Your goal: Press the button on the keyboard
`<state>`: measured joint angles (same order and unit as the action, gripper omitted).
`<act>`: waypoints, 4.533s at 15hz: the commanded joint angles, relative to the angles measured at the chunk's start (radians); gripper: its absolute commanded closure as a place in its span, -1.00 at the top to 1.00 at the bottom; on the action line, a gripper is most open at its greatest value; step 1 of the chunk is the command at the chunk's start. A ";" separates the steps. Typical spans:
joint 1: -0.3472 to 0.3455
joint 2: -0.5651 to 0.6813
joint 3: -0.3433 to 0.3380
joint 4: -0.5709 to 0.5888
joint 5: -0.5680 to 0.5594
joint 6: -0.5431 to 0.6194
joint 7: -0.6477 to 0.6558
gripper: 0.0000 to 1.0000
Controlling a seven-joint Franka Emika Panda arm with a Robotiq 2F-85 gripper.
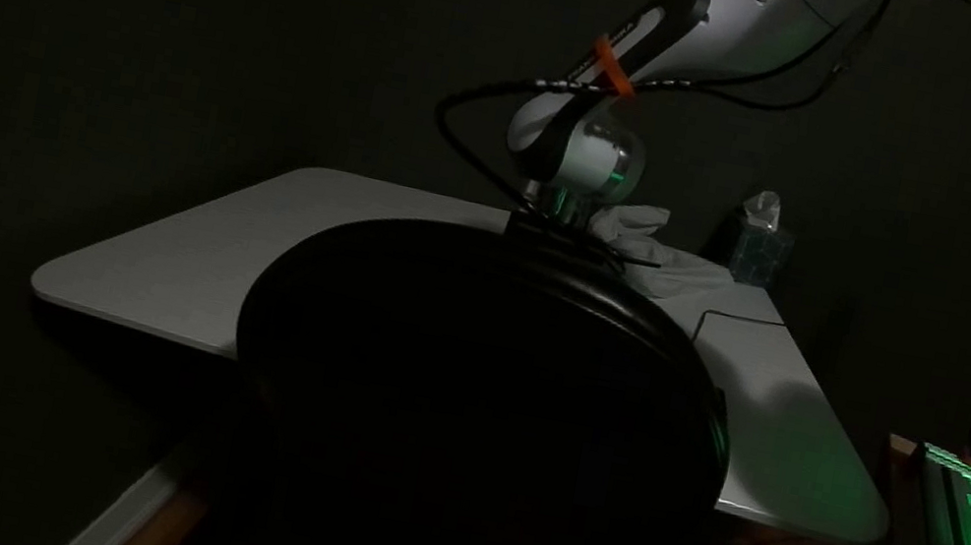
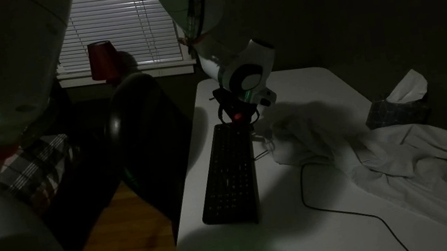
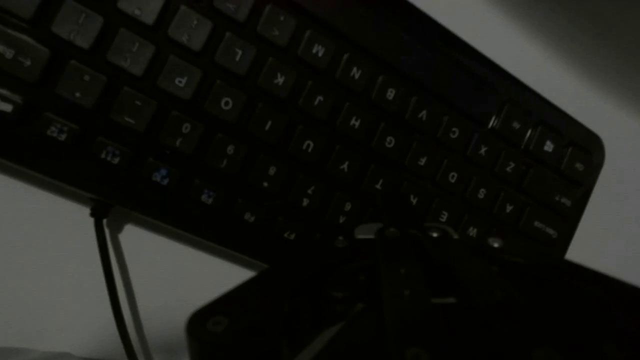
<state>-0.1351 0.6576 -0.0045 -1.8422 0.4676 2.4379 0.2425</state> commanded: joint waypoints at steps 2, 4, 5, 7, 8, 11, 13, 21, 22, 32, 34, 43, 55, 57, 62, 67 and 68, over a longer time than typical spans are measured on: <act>-0.013 0.036 0.007 0.028 0.018 -0.021 0.022 -1.00; -0.012 0.010 0.017 0.019 0.022 -0.020 0.011 -1.00; -0.009 -0.007 0.020 0.013 0.022 -0.016 0.007 -1.00; -0.001 -0.021 0.020 0.012 0.014 -0.016 0.014 -1.00; 0.003 -0.025 0.019 0.012 0.011 -0.014 0.017 -1.00; 0.005 -0.017 0.014 0.026 0.005 -0.012 0.020 -1.00; 0.001 -0.002 0.013 0.043 0.004 -0.015 0.017 -1.00; 0.004 0.037 0.010 0.073 0.000 -0.018 0.025 -1.00; 0.004 0.041 0.009 0.075 -0.001 -0.018 0.027 -1.00; -0.005 0.073 0.009 0.095 0.003 -0.016 0.022 -1.00; -0.003 0.054 0.014 0.090 0.005 -0.015 0.019 -1.00; -0.008 0.051 0.025 0.128 0.015 -0.016 0.015 -1.00; -0.010 0.090 0.027 0.146 0.018 -0.019 0.028 -1.00; -0.011 0.096 0.026 0.147 0.017 -0.019 0.031 -1.00; -0.011 0.099 0.026 0.147 0.017 -0.018 0.038 -1.00; -0.008 0.065 0.037 0.143 0.022 -0.008 0.031 -1.00; -0.006 0.062 0.039 0.147 0.023 -0.004 0.030 -1.00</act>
<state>-0.1376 0.7271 0.0204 -1.7071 0.4676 2.4332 0.2721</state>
